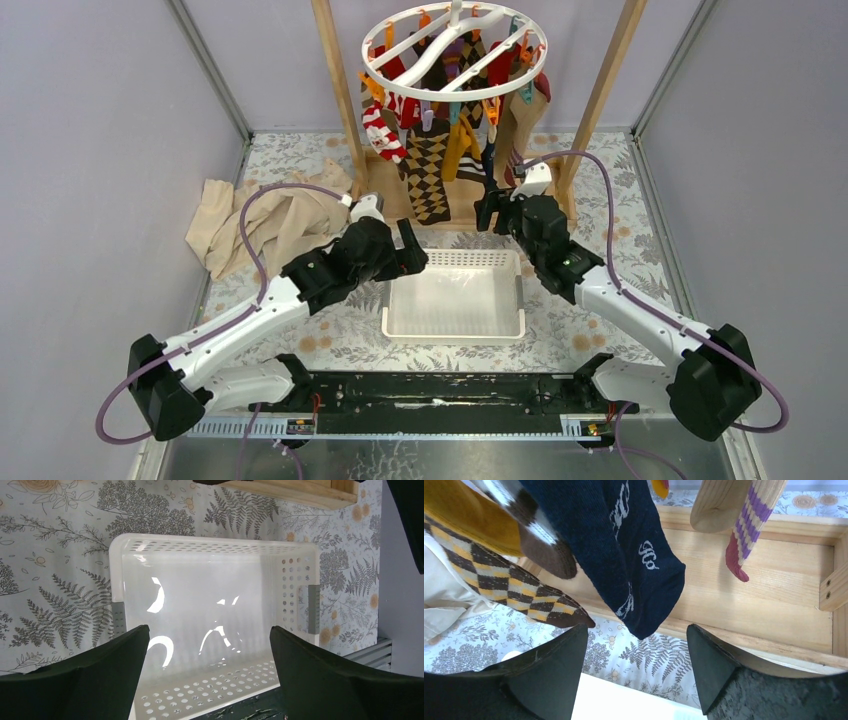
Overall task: Remove the socks clipped to the hanger
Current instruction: Remove the sock from the hanger.
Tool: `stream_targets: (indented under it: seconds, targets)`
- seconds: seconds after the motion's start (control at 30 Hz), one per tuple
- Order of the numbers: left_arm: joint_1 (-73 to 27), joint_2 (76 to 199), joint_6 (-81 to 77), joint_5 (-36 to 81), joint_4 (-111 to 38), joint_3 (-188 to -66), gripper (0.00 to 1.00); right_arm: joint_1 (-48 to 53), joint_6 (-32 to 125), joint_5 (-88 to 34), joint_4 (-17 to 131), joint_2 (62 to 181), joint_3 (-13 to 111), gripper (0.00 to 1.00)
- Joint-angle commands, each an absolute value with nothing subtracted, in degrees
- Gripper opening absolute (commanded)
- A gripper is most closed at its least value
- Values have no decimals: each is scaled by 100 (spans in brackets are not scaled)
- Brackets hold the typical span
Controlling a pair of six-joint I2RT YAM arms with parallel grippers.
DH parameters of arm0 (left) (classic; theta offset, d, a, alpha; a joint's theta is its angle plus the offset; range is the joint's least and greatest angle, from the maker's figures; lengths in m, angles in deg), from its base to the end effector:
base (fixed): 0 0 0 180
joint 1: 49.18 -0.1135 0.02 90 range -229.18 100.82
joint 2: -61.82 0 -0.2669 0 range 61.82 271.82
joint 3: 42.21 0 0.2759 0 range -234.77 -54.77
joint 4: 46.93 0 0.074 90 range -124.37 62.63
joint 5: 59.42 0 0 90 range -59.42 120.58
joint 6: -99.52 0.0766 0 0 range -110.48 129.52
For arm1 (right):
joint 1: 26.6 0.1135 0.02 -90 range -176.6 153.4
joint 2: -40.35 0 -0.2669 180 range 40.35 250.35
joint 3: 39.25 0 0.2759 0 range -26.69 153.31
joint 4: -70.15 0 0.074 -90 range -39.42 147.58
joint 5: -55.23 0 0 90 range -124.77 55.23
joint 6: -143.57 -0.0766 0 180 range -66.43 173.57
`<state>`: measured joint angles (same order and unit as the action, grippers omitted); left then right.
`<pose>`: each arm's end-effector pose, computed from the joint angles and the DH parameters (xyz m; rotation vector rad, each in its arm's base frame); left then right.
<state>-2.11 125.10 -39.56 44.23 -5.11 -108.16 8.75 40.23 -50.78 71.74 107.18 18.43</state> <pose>0.2112 -0.2005 0.2710 -0.1717 2.3039 -0.6313 0.2844 0.1758 0.2956 -0.1190 1.7092 0.3962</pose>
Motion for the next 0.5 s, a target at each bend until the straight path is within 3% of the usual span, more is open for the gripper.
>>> stream_targets:
  seconds: [0.0,0.2,0.47]
  targets:
    - [-251,12366,-4032,4342,-357,-10824,98,911,3973,-5321,7207,10861,2113,80]
    - [-253,12261,-4052,4366,-371,-10897,98,912,4028,-5348,7233,11396,2640,77]
    - [-251,12477,-3901,4279,-459,-10909,98,910,4039,-5235,7007,11782,3244,58]
